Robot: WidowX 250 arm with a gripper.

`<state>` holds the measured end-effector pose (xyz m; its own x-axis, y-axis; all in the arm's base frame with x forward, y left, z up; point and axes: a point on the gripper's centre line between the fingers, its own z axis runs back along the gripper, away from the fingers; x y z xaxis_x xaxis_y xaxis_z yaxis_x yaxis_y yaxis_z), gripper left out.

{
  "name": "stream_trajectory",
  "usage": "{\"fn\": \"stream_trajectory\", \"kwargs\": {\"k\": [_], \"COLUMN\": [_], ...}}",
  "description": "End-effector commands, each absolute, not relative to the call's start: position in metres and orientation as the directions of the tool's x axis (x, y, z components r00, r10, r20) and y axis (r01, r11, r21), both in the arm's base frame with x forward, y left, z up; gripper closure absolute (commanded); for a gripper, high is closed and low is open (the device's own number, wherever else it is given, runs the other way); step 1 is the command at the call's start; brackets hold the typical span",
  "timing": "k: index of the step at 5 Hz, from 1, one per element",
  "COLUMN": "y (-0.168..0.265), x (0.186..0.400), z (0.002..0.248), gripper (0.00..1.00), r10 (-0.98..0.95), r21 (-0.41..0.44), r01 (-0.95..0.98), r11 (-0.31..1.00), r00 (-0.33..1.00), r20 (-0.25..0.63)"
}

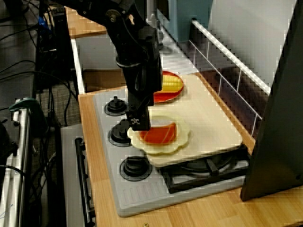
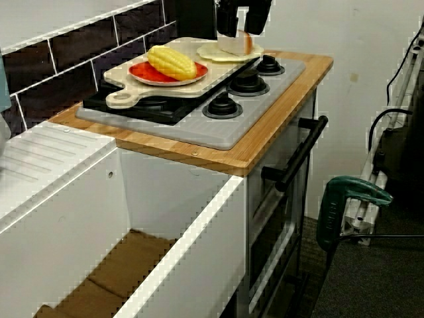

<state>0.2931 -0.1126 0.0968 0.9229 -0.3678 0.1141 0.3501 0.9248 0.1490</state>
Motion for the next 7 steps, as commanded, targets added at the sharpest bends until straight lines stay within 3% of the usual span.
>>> {"fn": "stream_trajectory", "kwargs": {"k": [1,2,3,5,7], "y": [-0.098,-0.083,-0.074,-0.045,-0.024], "x": [0.293,0.292,0.294,0.317,0.328], "z": [0.138,0.143,0.141,0.120,0.118], "gripper": [0.00,0.00,0.00,0.00,0.00], "r10": [-0.330,-0.349,-0.366,-0.356,-0.329], "r21": [0.130,0.117,0.159,0.193,0.231], "r01": [0.308,0.331,0.338,0.318,0.277], "r11": [0.943,0.936,0.928,0.928,0.933], "r00": [0.919,0.914,0.908,0.910,0.917], "r20": [0.215,0.205,0.203,0.211,0.228]}}
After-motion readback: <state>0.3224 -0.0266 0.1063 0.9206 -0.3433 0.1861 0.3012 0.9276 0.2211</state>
